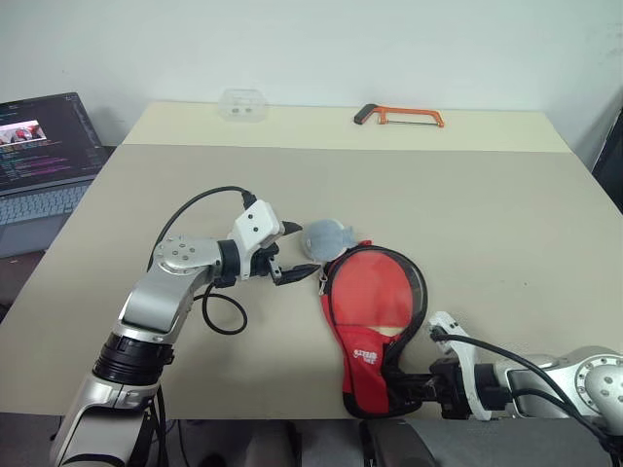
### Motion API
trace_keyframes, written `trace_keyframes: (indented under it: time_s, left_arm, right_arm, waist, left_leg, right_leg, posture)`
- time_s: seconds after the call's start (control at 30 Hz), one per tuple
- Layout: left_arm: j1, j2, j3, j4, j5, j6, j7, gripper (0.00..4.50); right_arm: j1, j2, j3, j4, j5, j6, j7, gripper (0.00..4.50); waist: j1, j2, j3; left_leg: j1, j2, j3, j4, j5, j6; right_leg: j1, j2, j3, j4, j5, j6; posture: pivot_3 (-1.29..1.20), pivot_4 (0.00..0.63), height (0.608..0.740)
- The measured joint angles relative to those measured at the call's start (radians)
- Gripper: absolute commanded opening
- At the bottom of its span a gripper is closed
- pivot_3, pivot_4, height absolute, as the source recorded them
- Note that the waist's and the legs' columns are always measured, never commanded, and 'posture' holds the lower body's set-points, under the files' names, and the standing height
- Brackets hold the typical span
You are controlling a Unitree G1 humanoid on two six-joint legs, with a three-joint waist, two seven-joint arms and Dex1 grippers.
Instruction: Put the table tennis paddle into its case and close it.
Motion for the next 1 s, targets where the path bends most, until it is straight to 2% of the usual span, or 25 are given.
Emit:
trace_keyframes:
  time_s: [0.03, 0.17, 0.4, 0.47, 0.5, 0.57, 0.6, 0.67, 0.77, 0.87, 1.0]
  left_arm:
    - [0.000, 0.000, 0.000, 0.000, 0.001, 0.000, 0.000, 4.50]
    - [0.000, 0.000, 0.000, 0.000, 0.002, 0.000, 0.001, 4.50]
    - [-0.001, -0.001, -0.001, 0.004, 0.007, -0.003, 0.001, 4.50]
    - [-0.009, -0.007, -0.001, 0.010, 0.007, -0.003, 0.001, 4.50]
    - [-0.013, -0.008, -0.001, 0.012, 0.006, -0.003, 0.002, 4.50]
    - [-0.023, -0.016, 0.003, 0.013, 0.000, -0.001, 0.004, 4.50]
    - [-0.024, -0.020, 0.004, 0.013, -0.003, 0.000, 0.005, 4.50]
    - [-0.030, -0.047, 0.007, 0.012, -0.014, 0.003, 0.013, 4.50]
    - [-0.054, -0.107, 0.001, 0.005, -0.032, 0.006, 0.027, 4.50]
    - [-0.073, -0.163, -0.031, -0.013, -0.049, 0.017, 0.026, 4.50]
    - [-0.079, -0.262, -0.142, -0.012, -0.027, 0.027, 0.039, 4.50]
  right_arm:
    - [-0.005, -0.007, 0.004, 0.000, 0.002, -0.003, 0.002, 0.04]
    - [-0.023, -0.036, 0.022, -0.008, -0.007, -0.007, 0.029, 1.12]
    - [-0.038, -0.128, 0.036, -0.036, 0.012, -0.007, 0.097, 3.58]
    - [-0.038, -0.222, 0.016, -0.098, -0.047, 0.007, 0.213, 4.26]
    - [-0.032, -0.317, -0.014, -0.144, -0.119, 0.009, 0.306, 4.46]
    - [0.033, -0.514, -0.096, -0.179, -0.323, -0.053, 0.514, 4.46]
    - [0.072, -0.573, -0.132, -0.165, -0.425, -0.104, 0.604, 4.46]
    - [0.122, -0.624, -0.200, -0.092, -0.601, -0.231, 0.780, 4.46]
    - [0.089, -0.626, -0.268, 0.011, -0.752, -0.380, 0.953, 4.46]
    - [-0.038, -0.590, -0.269, 0.055, -0.832, -0.474, 1.031, 4.46]
    - [-0.336, -0.402, -0.152, 0.137, -0.935, -0.510, 1.000, 4.46]
  waist:
    - [0.000, 0.000, 0.000]
    - [0.003, 0.000, 0.000]
    - [0.019, 0.000, 0.000]
    - [0.026, 0.001, 0.001]
    - [0.032, 0.003, 0.001]
    - [0.043, 0.002, 0.001]
    - [0.046, 0.000, 0.000]
    - [0.047, -0.001, 0.000]
    - [0.048, -0.001, 0.000]
    - [0.047, 0.000, 0.000]
    - [0.045, 0.000, 0.000]
  left_leg:
    - [0.000, 0.000, 0.000, 0.000, 0.000, 0.000]
    - [0.000, 0.000, 0.000, 0.000, 0.000, 0.000]
    - [0.000, 0.001, -0.001, 0.001, 0.000, 0.000]
    - [-0.001, 0.000, -0.002, 0.001, 0.000, 0.000]
    - [-0.001, 0.000, -0.002, 0.002, 0.000, 0.001]
    - [-0.001, 0.000, -0.004, 0.002, 0.000, 0.001]
    - [-0.001, -0.001, -0.004, 0.002, 0.000, 0.001]
    - [-0.001, -0.002, -0.004, 0.003, 0.000, 0.001]
    - [-0.001, -0.003, -0.004, 0.004, 0.000, 0.001]
    - [-0.001, -0.003, -0.004, 0.003, 0.000, 0.001]
    - [0.001, -0.004, -0.004, 0.004, 0.000, 0.001]
  right_leg:
    - [0.000, 0.000, 0.000, 0.000, 0.000, 0.000]
    - [0.000, 0.000, 0.000, 0.000, 0.000, 0.000]
    - [0.000, -0.001, -0.001, 0.000, 0.000, 0.000]
    - [0.000, -0.002, -0.002, 0.000, 0.000, 0.000]
    - [0.000, -0.003, -0.002, 0.000, 0.000, 0.000]
    - [0.001, -0.003, -0.004, -0.001, 0.000, 0.000]
    - [0.001, -0.003, -0.005, -0.002, 0.000, 0.000]
    - [0.002, -0.002, -0.005, -0.002, 0.000, 0.000]
    - [0.002, -0.002, -0.005, -0.001, 0.000, 0.000]
    - [0.002, -0.001, -0.005, -0.001, 0.000, 0.000]
    - [0.004, -0.001, -0.003, 0.000, 0.000, 0.000]
  posture:
    - [0.00, 0.150, 0.740]
    - [0.00, 0.150, 0.740]
    - [0.00, 0.150, 0.740]
    - [0.00, 0.150, 0.740]
    - [0.00, 0.150, 0.740]
    - [0.00, 0.150, 0.740]
    - [0.00, 0.150, 0.740]
    - [0.00, 0.150, 0.740]
    - [0.00, 0.150, 0.740]
    - [0.00, 0.150, 0.740]
    - [0.00, 0.150, 0.740]
